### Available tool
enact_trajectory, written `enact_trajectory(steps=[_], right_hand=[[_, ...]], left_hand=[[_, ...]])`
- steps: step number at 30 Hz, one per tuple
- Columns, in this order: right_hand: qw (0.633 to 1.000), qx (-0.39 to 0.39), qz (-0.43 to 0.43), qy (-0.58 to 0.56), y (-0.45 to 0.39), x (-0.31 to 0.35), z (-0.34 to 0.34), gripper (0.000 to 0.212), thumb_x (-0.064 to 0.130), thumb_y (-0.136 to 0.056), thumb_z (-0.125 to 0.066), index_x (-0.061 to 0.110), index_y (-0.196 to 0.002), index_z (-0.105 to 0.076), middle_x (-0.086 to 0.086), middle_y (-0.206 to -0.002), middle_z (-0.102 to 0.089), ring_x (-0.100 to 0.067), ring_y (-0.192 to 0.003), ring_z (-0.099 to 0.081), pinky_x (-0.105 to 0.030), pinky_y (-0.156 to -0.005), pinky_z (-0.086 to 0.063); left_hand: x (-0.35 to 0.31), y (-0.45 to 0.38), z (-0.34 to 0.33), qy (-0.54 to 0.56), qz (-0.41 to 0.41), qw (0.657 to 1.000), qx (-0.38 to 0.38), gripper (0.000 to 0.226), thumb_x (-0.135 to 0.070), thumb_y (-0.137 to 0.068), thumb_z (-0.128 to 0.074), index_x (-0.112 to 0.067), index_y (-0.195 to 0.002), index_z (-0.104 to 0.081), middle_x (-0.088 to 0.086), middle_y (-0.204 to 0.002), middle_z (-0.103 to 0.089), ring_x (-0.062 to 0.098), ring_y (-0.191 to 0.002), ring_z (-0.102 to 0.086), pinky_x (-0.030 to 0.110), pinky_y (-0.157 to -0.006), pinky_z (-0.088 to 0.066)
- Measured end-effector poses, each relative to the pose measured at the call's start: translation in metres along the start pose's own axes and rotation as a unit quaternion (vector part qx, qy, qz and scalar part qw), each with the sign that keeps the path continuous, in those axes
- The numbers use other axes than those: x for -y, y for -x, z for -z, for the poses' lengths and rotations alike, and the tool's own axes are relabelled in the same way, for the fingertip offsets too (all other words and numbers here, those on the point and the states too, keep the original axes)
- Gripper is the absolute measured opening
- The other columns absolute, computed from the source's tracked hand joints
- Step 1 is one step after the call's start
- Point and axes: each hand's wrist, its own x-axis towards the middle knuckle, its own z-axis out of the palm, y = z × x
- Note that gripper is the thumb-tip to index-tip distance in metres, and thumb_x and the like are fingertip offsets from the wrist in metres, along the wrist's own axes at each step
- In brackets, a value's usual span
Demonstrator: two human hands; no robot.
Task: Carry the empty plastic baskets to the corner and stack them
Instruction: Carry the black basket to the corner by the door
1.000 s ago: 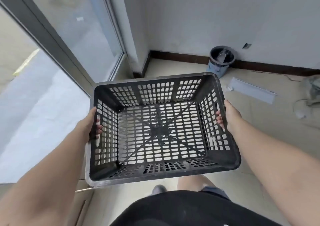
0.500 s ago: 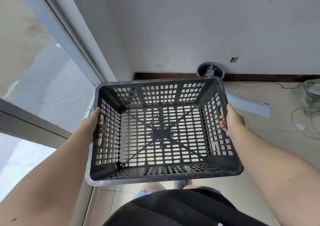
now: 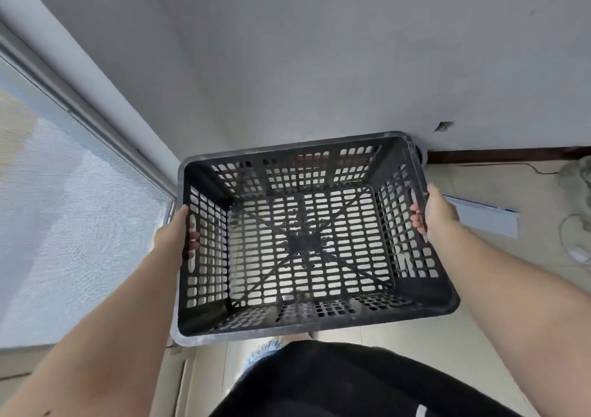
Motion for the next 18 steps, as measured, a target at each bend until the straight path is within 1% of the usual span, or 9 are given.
enact_trajectory(steps=[5,9,12,16,18], right_hand=[[1.000,-0.019,-0.013,-0.001,-0.031,0.042,-0.053,0.055,0.058,-0.087,-0.041,0.011,-0.065,-0.059,-0.005,-0.056,-0.055,-0.016,-0.045,-0.045,-0.026,-0.048,-0.035],[0.999,-0.023,-0.035,0.004,-0.059,0.071,-0.087,0.054,0.060,-0.085,-0.043,0.012,-0.067,-0.059,-0.004,-0.058,-0.056,-0.015,-0.044,-0.046,-0.027,-0.049,-0.035],[0.999,-0.026,-0.046,0.010,-0.086,0.092,-0.111,0.053,0.059,-0.086,-0.044,0.011,-0.067,-0.059,-0.005,-0.057,-0.055,-0.015,-0.044,-0.045,-0.026,-0.049,-0.036],[0.997,-0.004,-0.061,0.037,-0.131,0.119,-0.144,0.053,0.059,-0.087,-0.042,0.011,-0.069,-0.056,-0.005,-0.057,-0.053,-0.016,-0.044,-0.043,-0.027,-0.048,-0.033],[0.996,0.013,-0.069,0.048,-0.153,0.129,-0.160,0.052,0.057,-0.088,-0.040,0.010,-0.069,-0.054,-0.007,-0.057,-0.051,-0.018,-0.044,-0.042,-0.028,-0.047,-0.032]], left_hand=[[-0.056,-0.065,-0.025,-0.004,0.009,1.000,0.013,0.036,-0.047,-0.090,-0.056,-0.014,-0.075,-0.053,0.005,-0.066,-0.054,0.018,-0.053,-0.048,0.028,-0.052,-0.040],[-0.090,-0.106,-0.045,-0.024,0.007,1.000,0.012,0.033,-0.045,-0.093,-0.054,-0.014,-0.082,-0.054,0.005,-0.068,-0.056,0.017,-0.055,-0.051,0.029,-0.054,-0.042],[-0.112,-0.135,-0.064,-0.025,0.021,0.999,0.004,0.033,-0.045,-0.092,-0.055,-0.015,-0.079,-0.054,0.004,-0.069,-0.056,0.017,-0.055,-0.053,0.030,-0.054,-0.042],[-0.135,-0.179,-0.091,-0.032,0.045,0.998,0.000,0.033,-0.047,-0.091,-0.056,-0.015,-0.083,-0.055,0.004,-0.071,-0.057,0.017,-0.055,-0.052,0.029,-0.054,-0.042],[-0.144,-0.199,-0.104,-0.038,0.061,0.997,-0.007,0.033,-0.047,-0.091,-0.055,-0.016,-0.081,-0.055,0.005,-0.071,-0.057,0.017,-0.056,-0.052,0.029,-0.054,-0.042]])
